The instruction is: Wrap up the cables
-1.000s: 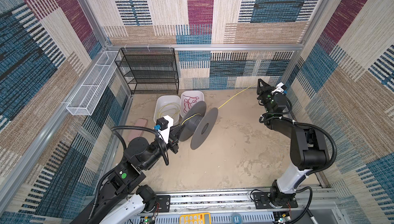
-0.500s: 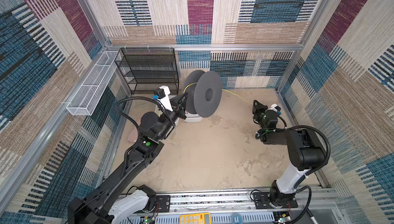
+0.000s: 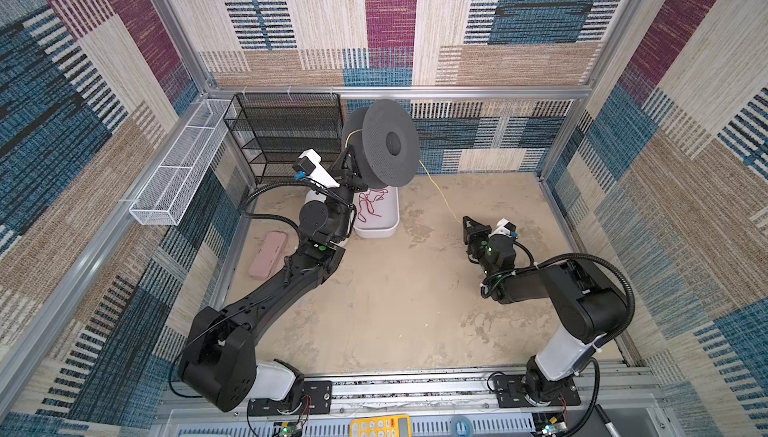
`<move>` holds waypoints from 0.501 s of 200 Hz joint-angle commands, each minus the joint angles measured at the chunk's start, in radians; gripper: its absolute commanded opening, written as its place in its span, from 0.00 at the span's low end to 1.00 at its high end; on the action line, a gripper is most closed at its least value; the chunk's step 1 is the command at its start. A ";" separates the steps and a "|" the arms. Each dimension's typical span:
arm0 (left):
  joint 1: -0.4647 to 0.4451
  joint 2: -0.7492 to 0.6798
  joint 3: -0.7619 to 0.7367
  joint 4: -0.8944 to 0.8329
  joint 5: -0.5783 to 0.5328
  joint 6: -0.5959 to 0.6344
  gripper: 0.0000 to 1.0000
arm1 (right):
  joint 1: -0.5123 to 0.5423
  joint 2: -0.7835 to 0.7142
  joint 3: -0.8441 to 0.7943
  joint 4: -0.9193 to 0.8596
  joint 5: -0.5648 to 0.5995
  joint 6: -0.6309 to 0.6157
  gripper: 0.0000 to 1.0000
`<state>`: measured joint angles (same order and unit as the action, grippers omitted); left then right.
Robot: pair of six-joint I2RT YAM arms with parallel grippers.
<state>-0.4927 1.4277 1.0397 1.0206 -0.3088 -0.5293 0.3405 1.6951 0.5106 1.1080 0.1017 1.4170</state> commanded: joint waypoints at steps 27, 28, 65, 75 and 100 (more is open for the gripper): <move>0.000 0.125 0.137 0.235 -0.181 0.134 0.00 | 0.163 -0.082 -0.035 -0.104 0.088 -0.137 0.00; 0.000 0.127 0.141 0.232 -0.182 0.136 0.00 | 0.167 -0.084 -0.035 -0.106 0.090 -0.139 0.00; -0.011 0.237 0.228 0.179 -0.202 0.262 0.00 | 0.258 -0.179 -0.026 -0.201 0.146 -0.236 0.00; -0.019 0.260 0.249 0.153 -0.196 0.304 0.00 | 0.280 -0.205 -0.011 -0.232 0.157 -0.272 0.00; -0.053 0.325 0.305 0.093 -0.195 0.431 0.00 | 0.333 -0.269 0.040 -0.322 0.176 -0.354 0.00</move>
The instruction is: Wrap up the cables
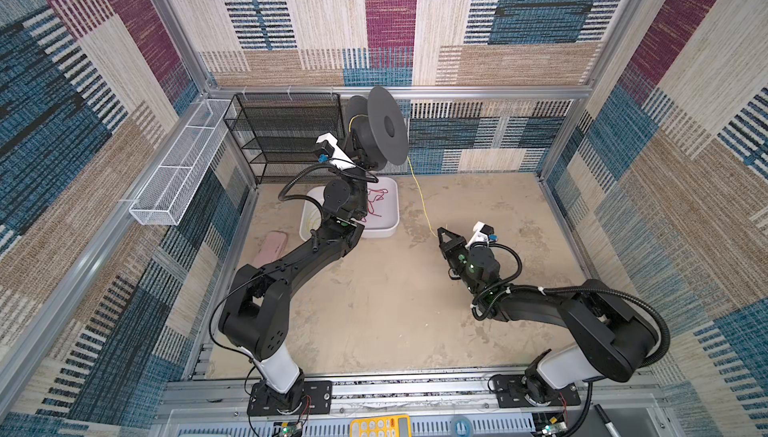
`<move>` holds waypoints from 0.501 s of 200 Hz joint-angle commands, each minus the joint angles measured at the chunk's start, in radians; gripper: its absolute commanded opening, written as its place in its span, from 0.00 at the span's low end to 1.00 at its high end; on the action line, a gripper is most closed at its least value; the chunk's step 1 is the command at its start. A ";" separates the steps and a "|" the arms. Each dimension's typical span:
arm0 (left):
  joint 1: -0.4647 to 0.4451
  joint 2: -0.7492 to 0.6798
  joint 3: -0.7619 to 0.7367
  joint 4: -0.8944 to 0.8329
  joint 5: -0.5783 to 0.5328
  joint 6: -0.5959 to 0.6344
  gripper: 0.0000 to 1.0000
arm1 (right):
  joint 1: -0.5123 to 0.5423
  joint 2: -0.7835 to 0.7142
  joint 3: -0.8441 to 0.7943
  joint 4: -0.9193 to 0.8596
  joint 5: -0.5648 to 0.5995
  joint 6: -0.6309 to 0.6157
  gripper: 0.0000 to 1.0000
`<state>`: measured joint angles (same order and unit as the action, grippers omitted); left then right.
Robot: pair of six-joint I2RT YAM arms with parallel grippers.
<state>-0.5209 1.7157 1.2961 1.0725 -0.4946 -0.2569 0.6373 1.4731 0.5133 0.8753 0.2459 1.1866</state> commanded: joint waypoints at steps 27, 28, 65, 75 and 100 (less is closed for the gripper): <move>-0.063 0.114 0.130 -0.049 -0.046 0.266 0.00 | 0.088 -0.107 0.093 -0.171 0.039 -0.195 0.00; -0.064 0.117 0.133 -0.050 -0.047 0.269 0.00 | 0.090 -0.109 0.094 -0.172 0.039 -0.198 0.00; -0.091 0.192 0.194 -0.099 -0.052 0.332 0.00 | 0.116 -0.197 0.149 -0.249 0.039 -0.280 0.00; -0.098 0.208 0.200 -0.107 -0.047 0.358 0.00 | 0.117 -0.223 0.166 -0.271 0.037 -0.301 0.00; -0.120 0.248 0.203 -0.131 -0.042 0.464 0.00 | 0.117 -0.282 0.238 -0.349 0.047 -0.389 0.00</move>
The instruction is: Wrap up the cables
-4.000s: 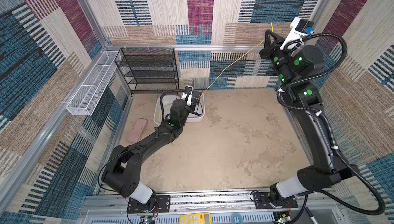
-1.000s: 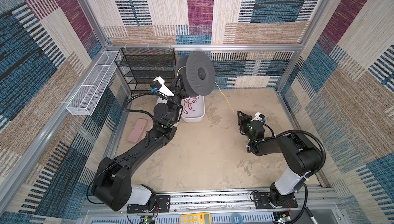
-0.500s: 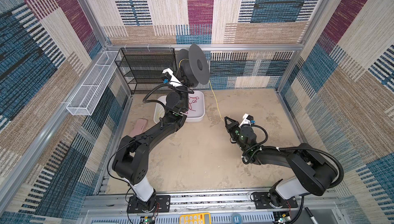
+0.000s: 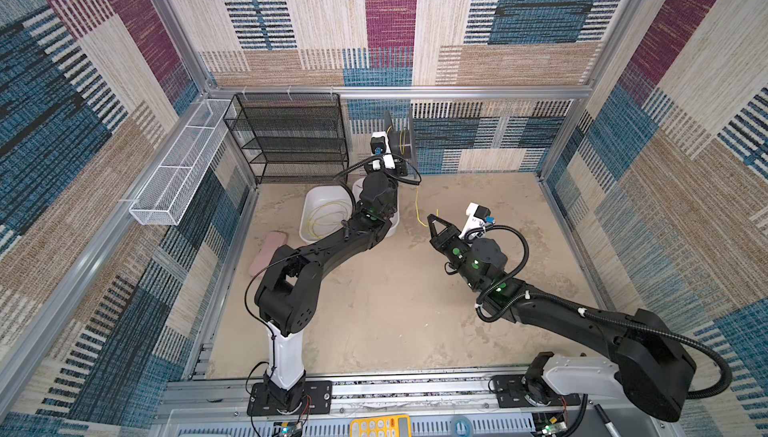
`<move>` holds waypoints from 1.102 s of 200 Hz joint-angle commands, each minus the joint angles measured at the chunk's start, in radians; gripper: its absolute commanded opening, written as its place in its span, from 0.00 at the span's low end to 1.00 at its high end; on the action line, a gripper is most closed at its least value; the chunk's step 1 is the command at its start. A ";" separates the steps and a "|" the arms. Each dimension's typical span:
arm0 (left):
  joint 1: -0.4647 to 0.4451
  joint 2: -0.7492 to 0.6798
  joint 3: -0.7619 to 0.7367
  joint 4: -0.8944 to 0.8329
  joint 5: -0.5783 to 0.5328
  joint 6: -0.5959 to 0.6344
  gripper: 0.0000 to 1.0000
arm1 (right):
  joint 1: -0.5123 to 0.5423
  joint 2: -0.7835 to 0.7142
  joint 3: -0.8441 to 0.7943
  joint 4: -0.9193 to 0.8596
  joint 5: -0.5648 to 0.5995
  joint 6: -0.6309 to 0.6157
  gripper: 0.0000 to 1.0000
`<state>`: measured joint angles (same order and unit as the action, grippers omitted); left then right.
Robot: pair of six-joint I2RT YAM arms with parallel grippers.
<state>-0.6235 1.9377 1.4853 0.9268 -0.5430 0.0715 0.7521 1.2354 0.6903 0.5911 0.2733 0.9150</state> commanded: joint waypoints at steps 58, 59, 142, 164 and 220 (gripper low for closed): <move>-0.031 -0.007 -0.186 0.061 0.057 0.249 0.00 | -0.118 -0.067 0.328 -0.280 0.031 -0.326 0.00; -0.031 -0.010 -0.192 0.064 0.059 0.249 0.00 | -0.124 -0.066 0.333 -0.282 0.029 -0.327 0.00; -0.127 -0.243 -0.647 0.266 0.126 0.386 0.00 | -0.399 0.139 0.789 -0.431 -0.213 -0.518 0.00; -0.162 -0.307 -0.734 0.260 0.138 0.426 0.00 | -0.482 0.240 0.937 -0.504 -0.345 -0.529 0.00; -0.252 -0.557 -0.910 0.050 0.147 0.401 0.00 | -0.655 0.425 1.113 -0.543 -0.513 -0.471 0.00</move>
<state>-0.8490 1.4551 0.6315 1.2232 -0.3267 0.4496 0.1726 1.6169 1.7473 -0.2466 -0.3710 0.4110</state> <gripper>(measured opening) 0.076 0.062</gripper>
